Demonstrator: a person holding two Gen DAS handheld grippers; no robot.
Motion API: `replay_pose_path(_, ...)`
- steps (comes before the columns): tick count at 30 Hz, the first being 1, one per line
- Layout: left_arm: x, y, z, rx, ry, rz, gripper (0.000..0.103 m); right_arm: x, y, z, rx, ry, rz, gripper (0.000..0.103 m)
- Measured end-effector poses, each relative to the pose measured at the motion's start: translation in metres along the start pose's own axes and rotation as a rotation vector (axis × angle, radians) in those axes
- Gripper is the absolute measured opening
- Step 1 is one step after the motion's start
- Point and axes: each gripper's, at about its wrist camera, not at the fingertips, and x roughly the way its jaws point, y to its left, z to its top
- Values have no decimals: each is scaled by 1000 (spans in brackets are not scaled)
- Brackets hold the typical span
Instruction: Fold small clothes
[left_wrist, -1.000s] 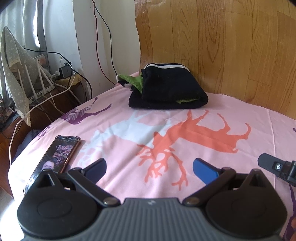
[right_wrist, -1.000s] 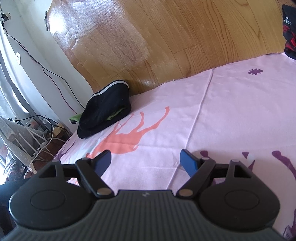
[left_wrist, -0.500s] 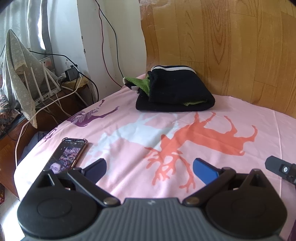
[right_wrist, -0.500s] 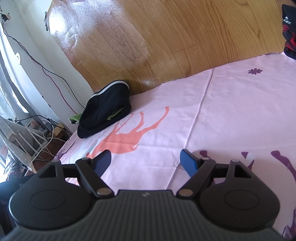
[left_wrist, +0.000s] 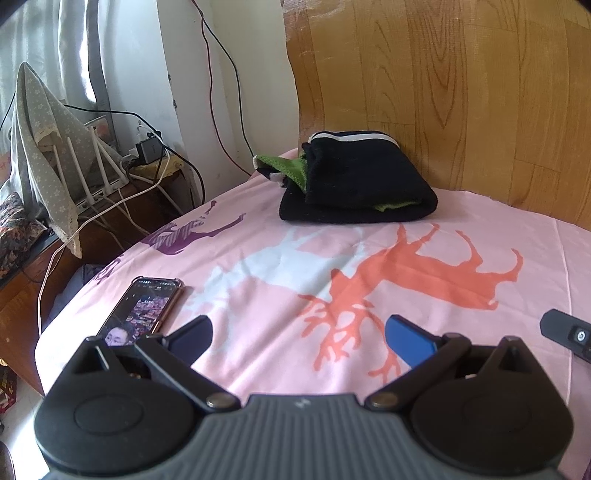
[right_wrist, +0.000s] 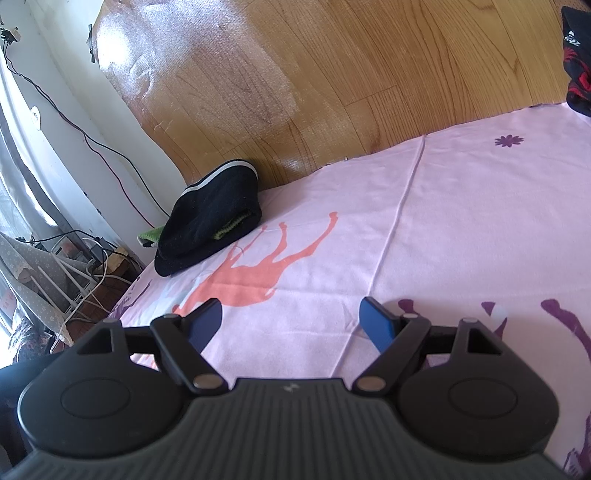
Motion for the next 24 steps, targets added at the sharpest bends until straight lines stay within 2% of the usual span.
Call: replay_pose_path(24, 7, 4, 2, 9, 20, 46, 103, -1, -1, 0, 3, 2, 3, 84)
